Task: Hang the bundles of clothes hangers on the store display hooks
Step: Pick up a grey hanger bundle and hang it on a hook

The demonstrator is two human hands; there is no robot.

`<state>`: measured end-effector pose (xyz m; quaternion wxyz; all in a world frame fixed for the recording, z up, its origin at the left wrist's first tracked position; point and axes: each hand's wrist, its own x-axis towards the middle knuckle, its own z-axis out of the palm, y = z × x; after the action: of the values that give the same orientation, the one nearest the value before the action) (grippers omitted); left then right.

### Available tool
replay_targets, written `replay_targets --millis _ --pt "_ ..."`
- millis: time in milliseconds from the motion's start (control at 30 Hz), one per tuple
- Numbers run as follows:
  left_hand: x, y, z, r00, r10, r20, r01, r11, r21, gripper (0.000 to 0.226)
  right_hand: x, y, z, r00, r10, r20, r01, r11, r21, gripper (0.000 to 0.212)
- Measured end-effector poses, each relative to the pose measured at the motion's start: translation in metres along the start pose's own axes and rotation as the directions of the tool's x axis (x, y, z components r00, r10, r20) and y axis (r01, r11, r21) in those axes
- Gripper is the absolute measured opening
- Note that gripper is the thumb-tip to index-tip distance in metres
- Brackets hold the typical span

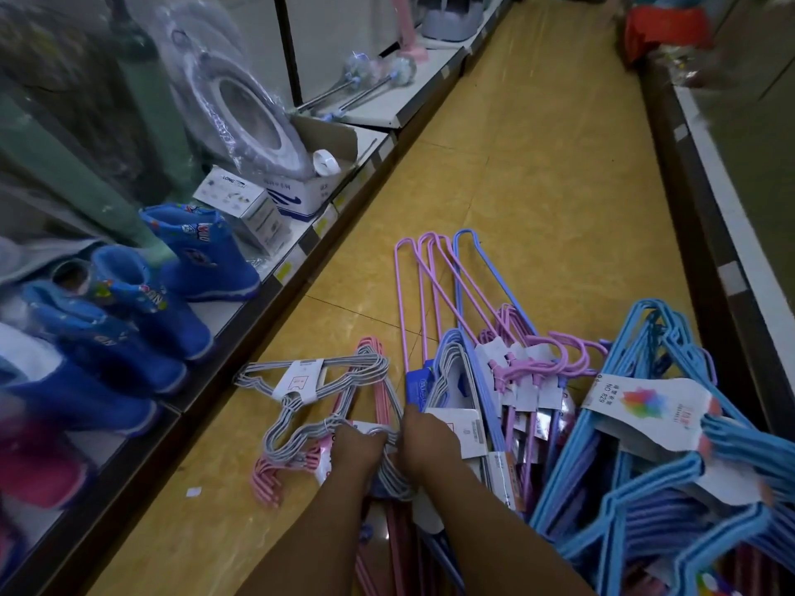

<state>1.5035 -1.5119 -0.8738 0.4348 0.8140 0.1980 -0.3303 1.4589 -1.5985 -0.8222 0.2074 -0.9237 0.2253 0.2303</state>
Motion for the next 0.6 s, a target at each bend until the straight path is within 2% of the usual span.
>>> replay_targets --millis 133,200,300,367,433,500,600 --pt "-0.001 -0.001 -0.003 1.000 -0.025 -0.007 0.024 0.996 -0.085 0.070 -0.001 -0.001 0.002 0.999 0.028 0.035 -0.031 0.995 0.096 0.043" --pt "0.002 -0.007 -0.004 0.998 -0.059 -0.035 0.055 0.992 -0.110 0.066 -0.002 -0.003 0.005 0.998 0.037 0.057 -0.045 0.990 0.135 0.041" --pt "0.040 -0.028 0.005 0.991 -0.112 -0.069 0.099 0.982 -0.164 0.070 -0.003 -0.007 0.004 0.995 0.068 0.067 -0.081 0.973 0.217 0.042" --pt "0.043 -0.029 0.006 0.986 -0.149 -0.069 0.135 0.974 -0.181 0.064 -0.003 -0.010 0.000 0.992 0.106 0.065 -0.121 0.945 0.304 0.043" --pt "-0.005 -0.003 -0.007 0.991 -0.128 -0.039 0.119 0.976 -0.184 0.049 -0.005 -0.014 -0.006 0.989 0.134 0.059 -0.146 0.924 0.353 0.041" --pt "-0.043 0.017 -0.018 0.995 -0.086 -0.045 0.080 0.988 -0.134 0.038 -0.011 -0.016 -0.014 0.988 0.143 0.057 -0.154 0.928 0.340 0.035" --pt "-0.069 0.027 -0.024 0.996 -0.048 -0.071 0.051 0.998 0.036 0.039 -0.033 -0.016 -0.030 0.981 0.188 0.045 -0.192 0.931 0.309 0.034"
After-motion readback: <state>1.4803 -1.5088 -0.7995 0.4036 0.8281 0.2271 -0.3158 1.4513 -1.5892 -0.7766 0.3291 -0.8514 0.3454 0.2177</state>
